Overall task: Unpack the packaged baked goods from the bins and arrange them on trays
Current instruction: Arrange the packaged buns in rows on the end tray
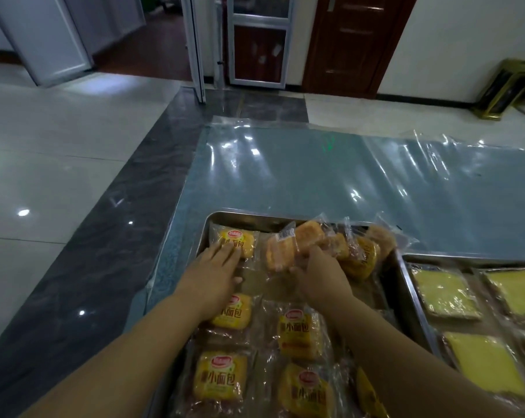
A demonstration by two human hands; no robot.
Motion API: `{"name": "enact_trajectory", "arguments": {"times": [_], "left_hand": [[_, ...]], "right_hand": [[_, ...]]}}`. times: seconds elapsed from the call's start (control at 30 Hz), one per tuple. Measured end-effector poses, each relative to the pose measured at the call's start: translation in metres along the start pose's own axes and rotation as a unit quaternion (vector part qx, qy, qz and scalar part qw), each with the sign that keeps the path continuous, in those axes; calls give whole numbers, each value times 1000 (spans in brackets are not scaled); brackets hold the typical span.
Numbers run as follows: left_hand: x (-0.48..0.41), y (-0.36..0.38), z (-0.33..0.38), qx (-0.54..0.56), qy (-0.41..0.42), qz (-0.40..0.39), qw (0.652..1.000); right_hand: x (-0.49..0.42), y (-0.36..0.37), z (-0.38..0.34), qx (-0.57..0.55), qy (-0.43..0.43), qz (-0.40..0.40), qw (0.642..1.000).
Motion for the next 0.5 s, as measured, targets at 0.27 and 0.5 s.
{"name": "enact_trajectory", "arguments": {"times": [0.27,0.5], "left_hand": [[14,-4,12,-21,16,51,998],[18,-1,16,21,5,30,999]], "right_hand": [[20,-36,-16,-33,-105,140,984],[47,-27,-29,186,-268,89,941]]}}
Point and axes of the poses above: each hand's wrist, its own x-axis away from the middle knuckle, its own y-axis out of the palm, z = x × y, the point moved 9 cm from there along -x, towards the middle knuckle, and after that the axes turned 1 degree about -x, right-handed, at the moved point
